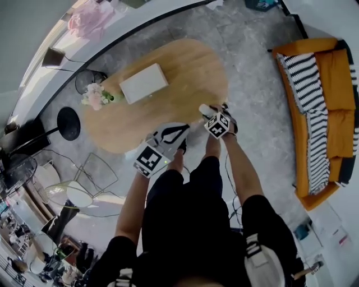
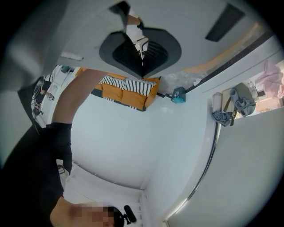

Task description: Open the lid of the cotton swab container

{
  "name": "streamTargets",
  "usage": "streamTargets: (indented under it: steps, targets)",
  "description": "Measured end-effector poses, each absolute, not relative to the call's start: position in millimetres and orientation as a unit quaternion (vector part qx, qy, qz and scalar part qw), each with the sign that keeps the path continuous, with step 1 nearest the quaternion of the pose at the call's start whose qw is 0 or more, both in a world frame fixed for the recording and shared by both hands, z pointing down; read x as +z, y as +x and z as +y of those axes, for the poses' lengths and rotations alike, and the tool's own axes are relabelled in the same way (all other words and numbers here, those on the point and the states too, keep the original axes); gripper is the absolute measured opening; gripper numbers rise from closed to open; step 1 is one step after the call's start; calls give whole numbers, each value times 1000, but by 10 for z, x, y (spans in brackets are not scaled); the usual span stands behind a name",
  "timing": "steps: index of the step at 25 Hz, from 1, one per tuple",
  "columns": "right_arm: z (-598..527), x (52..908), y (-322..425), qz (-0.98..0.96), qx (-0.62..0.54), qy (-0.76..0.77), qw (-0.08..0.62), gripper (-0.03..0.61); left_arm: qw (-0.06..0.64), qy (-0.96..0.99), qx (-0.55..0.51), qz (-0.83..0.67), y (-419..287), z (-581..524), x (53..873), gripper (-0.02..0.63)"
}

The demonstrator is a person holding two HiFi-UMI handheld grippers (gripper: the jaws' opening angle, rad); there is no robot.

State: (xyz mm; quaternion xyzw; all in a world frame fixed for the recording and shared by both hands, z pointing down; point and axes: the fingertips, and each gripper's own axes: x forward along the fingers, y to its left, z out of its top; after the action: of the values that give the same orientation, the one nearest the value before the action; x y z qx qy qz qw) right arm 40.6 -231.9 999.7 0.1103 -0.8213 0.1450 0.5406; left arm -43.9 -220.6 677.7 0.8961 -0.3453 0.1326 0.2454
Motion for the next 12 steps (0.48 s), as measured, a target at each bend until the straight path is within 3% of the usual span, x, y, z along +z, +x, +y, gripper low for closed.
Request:
streamTargets:
  steps: [12]
  targets:
    - [-2263, 8843, 513, -844, 151, 131, 497, 213, 225, 918, 127, -302, -188, -1976, 6289, 0]
